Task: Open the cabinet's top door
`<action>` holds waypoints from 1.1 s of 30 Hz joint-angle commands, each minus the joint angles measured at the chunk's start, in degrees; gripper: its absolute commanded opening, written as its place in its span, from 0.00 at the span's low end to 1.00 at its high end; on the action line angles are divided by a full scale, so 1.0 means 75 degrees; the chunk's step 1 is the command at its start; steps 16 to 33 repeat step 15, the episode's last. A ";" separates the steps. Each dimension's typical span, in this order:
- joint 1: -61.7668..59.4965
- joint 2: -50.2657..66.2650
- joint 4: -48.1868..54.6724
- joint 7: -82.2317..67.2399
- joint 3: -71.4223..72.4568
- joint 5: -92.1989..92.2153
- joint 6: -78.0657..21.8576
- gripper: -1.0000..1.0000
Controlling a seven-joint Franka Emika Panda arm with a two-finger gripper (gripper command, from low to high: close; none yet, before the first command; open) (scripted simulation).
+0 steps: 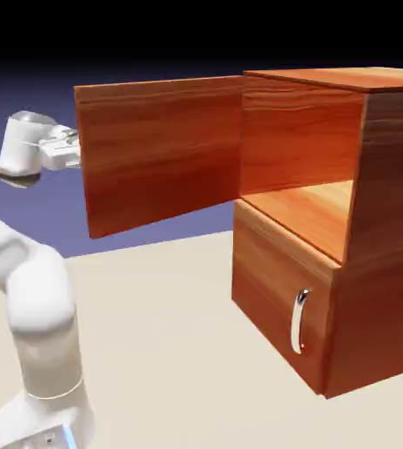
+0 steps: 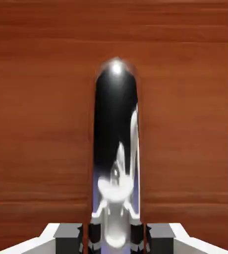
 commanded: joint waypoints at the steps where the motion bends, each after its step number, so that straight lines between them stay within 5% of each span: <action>1: -0.0278 -0.0007 0.0196 -0.0011 0.0220 0.0069 -0.0119 0.00; 14: -0.3877 -0.1117 0.3101 -0.0838 0.2485 0.0908 -0.1557 0.00; 33: -0.3929 -0.1142 0.3152 -0.0857 0.2510 0.0919 -0.1582 0.00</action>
